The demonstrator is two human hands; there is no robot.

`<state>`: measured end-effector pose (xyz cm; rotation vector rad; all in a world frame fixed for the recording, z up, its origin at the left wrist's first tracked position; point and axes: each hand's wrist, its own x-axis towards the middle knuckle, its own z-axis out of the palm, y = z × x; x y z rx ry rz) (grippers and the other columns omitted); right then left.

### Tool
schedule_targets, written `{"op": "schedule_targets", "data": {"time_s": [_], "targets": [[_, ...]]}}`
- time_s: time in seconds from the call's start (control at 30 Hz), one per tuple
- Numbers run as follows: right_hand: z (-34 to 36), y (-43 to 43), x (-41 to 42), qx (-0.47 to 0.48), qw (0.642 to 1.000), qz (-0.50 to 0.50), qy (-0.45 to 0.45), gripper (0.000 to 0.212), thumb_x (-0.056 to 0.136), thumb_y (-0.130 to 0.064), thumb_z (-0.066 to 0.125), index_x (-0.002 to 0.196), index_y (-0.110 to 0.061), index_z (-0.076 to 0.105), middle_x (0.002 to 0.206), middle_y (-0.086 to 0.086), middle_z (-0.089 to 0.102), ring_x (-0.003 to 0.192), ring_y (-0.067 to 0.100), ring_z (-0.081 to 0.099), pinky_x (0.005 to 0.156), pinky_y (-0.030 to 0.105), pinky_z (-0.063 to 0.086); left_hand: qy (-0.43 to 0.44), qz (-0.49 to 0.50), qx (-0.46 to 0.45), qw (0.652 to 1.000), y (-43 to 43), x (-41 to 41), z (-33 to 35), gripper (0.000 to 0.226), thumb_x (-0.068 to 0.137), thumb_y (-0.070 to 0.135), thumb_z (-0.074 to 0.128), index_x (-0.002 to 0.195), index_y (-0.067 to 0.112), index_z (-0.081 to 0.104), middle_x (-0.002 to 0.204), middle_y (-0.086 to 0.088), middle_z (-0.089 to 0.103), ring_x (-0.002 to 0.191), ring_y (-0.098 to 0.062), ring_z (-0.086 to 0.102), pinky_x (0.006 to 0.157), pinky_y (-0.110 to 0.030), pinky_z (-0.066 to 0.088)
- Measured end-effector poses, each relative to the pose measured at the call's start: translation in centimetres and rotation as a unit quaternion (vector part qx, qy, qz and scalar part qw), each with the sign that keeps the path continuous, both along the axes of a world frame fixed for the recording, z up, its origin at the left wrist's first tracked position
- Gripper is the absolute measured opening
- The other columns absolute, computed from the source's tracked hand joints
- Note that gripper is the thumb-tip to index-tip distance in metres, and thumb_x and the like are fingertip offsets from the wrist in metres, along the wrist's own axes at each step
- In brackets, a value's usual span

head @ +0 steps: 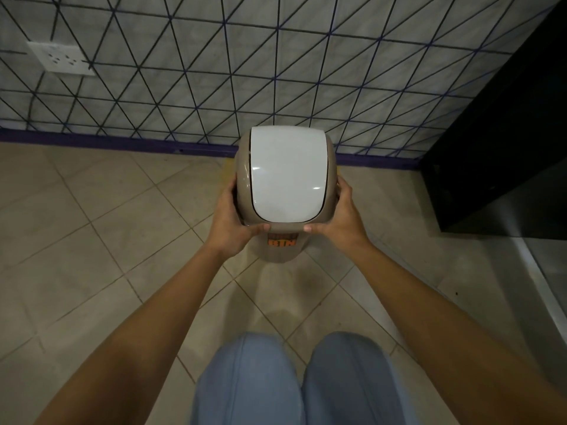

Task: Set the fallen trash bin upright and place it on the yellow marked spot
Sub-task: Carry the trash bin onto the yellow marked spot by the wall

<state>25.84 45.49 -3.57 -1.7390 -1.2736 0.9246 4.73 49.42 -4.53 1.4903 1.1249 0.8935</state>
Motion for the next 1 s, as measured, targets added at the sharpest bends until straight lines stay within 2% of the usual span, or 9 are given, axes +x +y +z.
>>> {"op": "schedule_targets", "data": {"time_s": [0.17, 0.33, 0.43, 0.53, 0.8, 1.0], "targets": [[0.2, 1.6, 0.4, 0.002, 1.0, 0.0, -0.003, 0.122, 0.05, -0.006, 0.088, 0.146, -0.021, 0.014, 0.145, 0.0, 0.036, 0.13, 0.013, 0.036, 0.101, 0.023, 0.032, 0.003, -0.009, -0.013, 1.0, 1.9, 0.3, 0.1, 0.108, 0.057, -0.001, 0.083, 0.143, 0.017, 0.02, 0.128, 0.023, 0.039, 0.119, 0.009, 0.042, 0.105, -0.034, 0.041], [-0.2, 3.3, 0.8, 0.017, 1.0, -0.008, -0.01, 0.121, 0.048, -0.009, 0.09, 0.145, -0.02, 0.017, 0.143, 0.0, 0.039, 0.127, 0.009, 0.036, 0.1, 0.023, 0.033, 0.004, -0.022, -0.016, 1.0, 4.1, 0.4, -0.1, 0.111, 0.06, 0.001, 0.083, 0.147, 0.017, 0.015, 0.143, 0.006, 0.035, 0.13, -0.006, 0.037, 0.106, -0.04, 0.041], [-0.3, 4.2, 1.0, 0.016, 1.0, -0.01, -0.015, 0.12, 0.049, -0.01, 0.09, 0.145, -0.019, 0.018, 0.143, 0.001, 0.038, 0.129, 0.013, 0.036, 0.104, 0.027, 0.034, 0.013, -0.028, -0.012, 0.999, 5.2, 0.5, -0.3, 0.109, 0.059, 0.002, 0.083, 0.144, 0.024, 0.019, 0.135, 0.018, 0.039, 0.125, 0.004, 0.04, 0.105, -0.036, 0.042], [-0.3, 5.4, 1.5, 0.009, 1.0, -0.01, -0.028, 0.125, 0.05, -0.012, 0.089, 0.148, -0.018, 0.012, 0.147, 0.004, 0.035, 0.134, 0.017, 0.033, 0.108, 0.03, 0.031, 0.018, -0.03, -0.01, 0.999, 6.5, 0.9, -0.4, 0.111, 0.058, 0.001, 0.083, 0.145, 0.026, 0.019, 0.133, 0.023, 0.038, 0.125, 0.004, 0.04, 0.104, -0.033, 0.042], [0.1, 8.2, 2.2, -0.001, 0.999, -0.009, -0.044, 0.124, 0.053, -0.012, 0.089, 0.148, -0.016, 0.009, 0.149, 0.005, 0.03, 0.138, 0.02, 0.029, 0.113, 0.041, 0.03, 0.006, -0.029, -0.015, 0.999, 9.2, 2.2, 0.1, 0.113, 0.06, -0.005, 0.08, 0.148, 0.019, 0.014, 0.14, 0.009, 0.036, 0.128, -0.004, 0.037, 0.104, -0.032, 0.041], [0.1, 10.3, 2.8, -0.006, 0.998, -0.019, -0.054, 0.12, 0.056, -0.013, 0.088, 0.148, -0.017, 0.011, 0.15, 0.005, 0.031, 0.137, 0.021, 0.03, 0.111, 0.037, 0.031, 0.011, -0.025, -0.029, 0.999, 11.2, 2.9, 0.3, 0.111, 0.063, -0.006, 0.078, 0.148, 0.019, 0.012, 0.137, 0.013, 0.034, 0.125, -0.002, 0.034, 0.104, -0.033, 0.041]]}}
